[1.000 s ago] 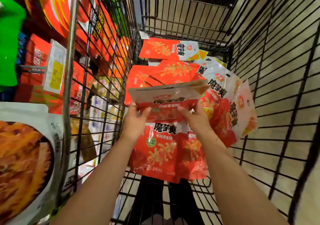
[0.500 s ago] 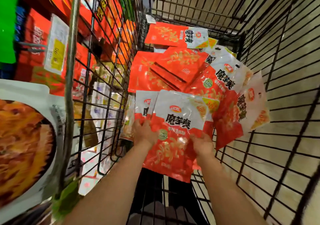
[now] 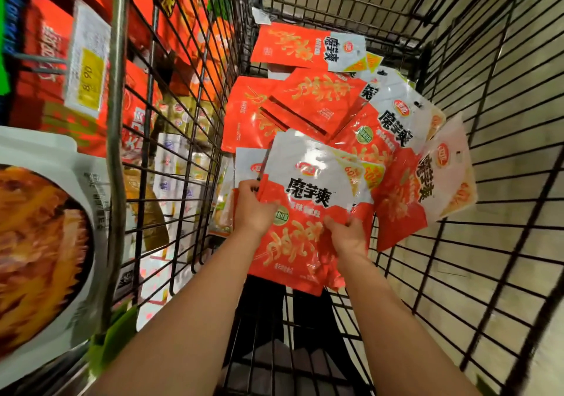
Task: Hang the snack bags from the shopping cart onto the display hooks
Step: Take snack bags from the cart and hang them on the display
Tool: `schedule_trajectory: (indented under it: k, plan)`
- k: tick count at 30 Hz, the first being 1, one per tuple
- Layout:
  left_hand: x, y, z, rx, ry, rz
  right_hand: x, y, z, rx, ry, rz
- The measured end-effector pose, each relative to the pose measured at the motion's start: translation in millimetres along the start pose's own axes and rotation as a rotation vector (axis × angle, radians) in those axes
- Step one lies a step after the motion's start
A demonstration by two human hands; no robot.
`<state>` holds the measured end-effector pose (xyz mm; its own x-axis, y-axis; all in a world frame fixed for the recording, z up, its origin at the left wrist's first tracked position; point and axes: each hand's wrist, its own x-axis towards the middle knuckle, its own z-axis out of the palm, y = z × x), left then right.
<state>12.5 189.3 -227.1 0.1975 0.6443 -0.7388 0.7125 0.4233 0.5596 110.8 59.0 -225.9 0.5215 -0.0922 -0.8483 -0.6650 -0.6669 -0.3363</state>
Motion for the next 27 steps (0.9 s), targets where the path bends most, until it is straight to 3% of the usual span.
schedule_trajectory:
  k: [7, 11, 14, 20, 27]
  plan:
    - [2.3, 13.3, -1.0, 0.062, -0.133, 0.077, 15.2, 8.5, -2.0, 0.141, -0.001, 0.054]
    - [1.5, 2.3, -5.0, 0.083, -0.110, -0.016, 13.6, 2.0, -3.4, 0.166, 0.040, 0.041]
    - [-1.1, 3.4, -6.4, -0.043, -0.194, -0.112, 9.1, -5.8, -7.0, 0.163, 0.054, 0.000]
    - [-18.8, 30.9, -12.8, -0.103, -0.324, 0.059, -23.9, -41.0, -29.3, 0.157, -0.045, -0.144]
    - [-72.1, 56.3, -47.1, -0.178, -0.150, 0.295, -92.3, -90.6, -57.8, 0.055, -0.123, -0.440]
